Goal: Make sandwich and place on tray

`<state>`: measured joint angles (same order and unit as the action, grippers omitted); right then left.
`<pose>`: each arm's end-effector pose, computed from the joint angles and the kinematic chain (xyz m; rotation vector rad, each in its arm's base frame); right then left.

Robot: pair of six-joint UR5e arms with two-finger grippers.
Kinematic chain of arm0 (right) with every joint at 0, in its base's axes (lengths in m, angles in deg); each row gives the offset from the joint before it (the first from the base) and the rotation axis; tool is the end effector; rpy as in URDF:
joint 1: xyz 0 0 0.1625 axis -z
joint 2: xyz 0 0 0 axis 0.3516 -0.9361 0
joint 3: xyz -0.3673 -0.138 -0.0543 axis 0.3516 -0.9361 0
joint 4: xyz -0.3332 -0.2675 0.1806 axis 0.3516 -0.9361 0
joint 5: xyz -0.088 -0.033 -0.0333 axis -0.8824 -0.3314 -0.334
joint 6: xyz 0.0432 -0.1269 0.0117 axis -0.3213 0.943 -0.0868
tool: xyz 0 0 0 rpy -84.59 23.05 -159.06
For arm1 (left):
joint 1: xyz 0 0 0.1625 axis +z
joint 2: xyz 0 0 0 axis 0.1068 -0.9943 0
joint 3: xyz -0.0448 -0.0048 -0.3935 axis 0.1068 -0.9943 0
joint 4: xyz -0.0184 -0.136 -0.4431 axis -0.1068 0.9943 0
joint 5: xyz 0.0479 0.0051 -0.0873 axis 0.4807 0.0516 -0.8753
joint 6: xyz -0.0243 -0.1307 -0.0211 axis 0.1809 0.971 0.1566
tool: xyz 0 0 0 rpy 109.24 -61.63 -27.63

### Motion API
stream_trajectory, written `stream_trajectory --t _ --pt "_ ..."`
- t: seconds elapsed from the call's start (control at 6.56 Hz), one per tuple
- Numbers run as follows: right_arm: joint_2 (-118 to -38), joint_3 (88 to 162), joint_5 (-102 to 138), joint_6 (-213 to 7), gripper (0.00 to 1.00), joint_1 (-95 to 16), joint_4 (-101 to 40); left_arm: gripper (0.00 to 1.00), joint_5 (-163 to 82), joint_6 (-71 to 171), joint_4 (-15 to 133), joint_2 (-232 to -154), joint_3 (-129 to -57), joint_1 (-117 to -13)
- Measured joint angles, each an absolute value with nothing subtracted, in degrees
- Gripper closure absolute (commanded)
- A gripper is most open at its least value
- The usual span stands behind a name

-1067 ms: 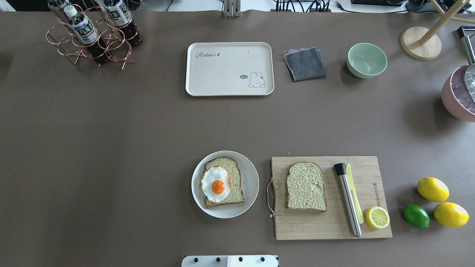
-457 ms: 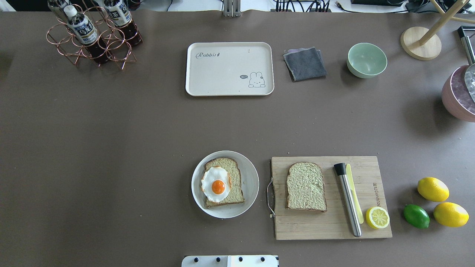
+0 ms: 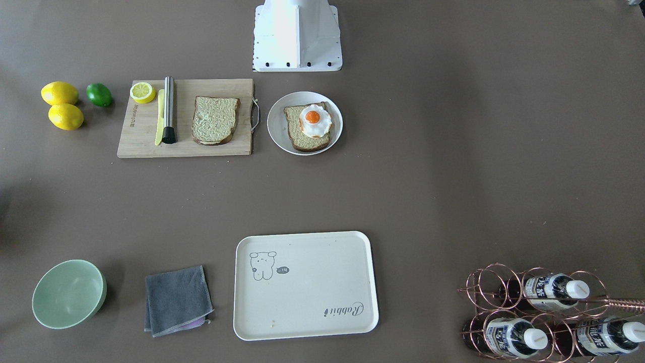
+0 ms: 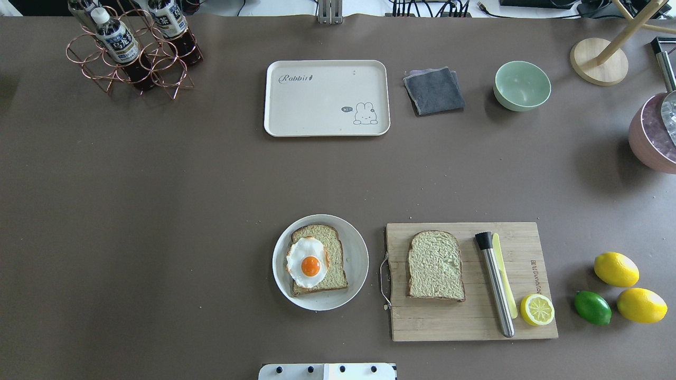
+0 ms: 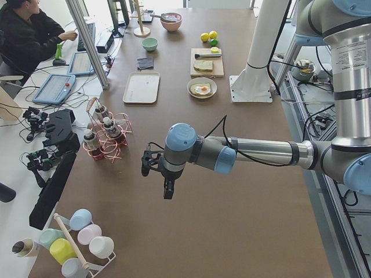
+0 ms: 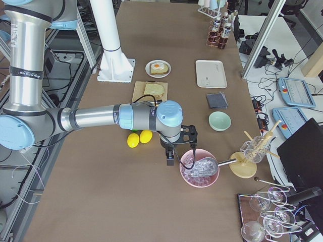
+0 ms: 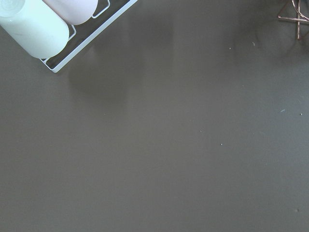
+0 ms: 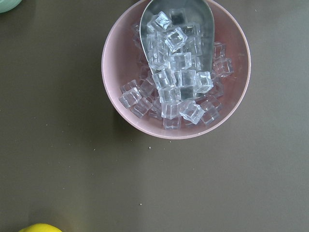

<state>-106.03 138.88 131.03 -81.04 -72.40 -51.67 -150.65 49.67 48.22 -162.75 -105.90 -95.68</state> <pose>0.0611 -0.4812 0.5778 0.0705 -0.8054 -0.0448 -0.0397 -0.4963 0.5940 0.2042 0.7550 -0.1147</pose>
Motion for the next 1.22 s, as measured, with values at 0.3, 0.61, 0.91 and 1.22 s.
stream_trajectory --t 0.3,0.61,0.91,1.22 --pt "-106.0 139.0 131.0 -81.1 0.0 -72.4 -51.7 0.02 -150.6 49.6 48.7 -162.8 -106.0 -95.7" --pt "-106.1 138.9 131.1 -81.0 0.0 -72.4 -51.7 0.02 -150.6 49.6 49.1 -162.8 -106.1 -95.6" --pt "-106.0 138.8 131.1 -81.0 0.0 -72.4 -51.5 0.02 -150.7 49.6 49.4 -162.8 -106.0 -95.6" --pt "-106.0 138.8 131.1 -81.0 0.0 -72.4 -51.3 0.02 -151.2 49.6 49.5 -162.8 -106.1 -95.6"
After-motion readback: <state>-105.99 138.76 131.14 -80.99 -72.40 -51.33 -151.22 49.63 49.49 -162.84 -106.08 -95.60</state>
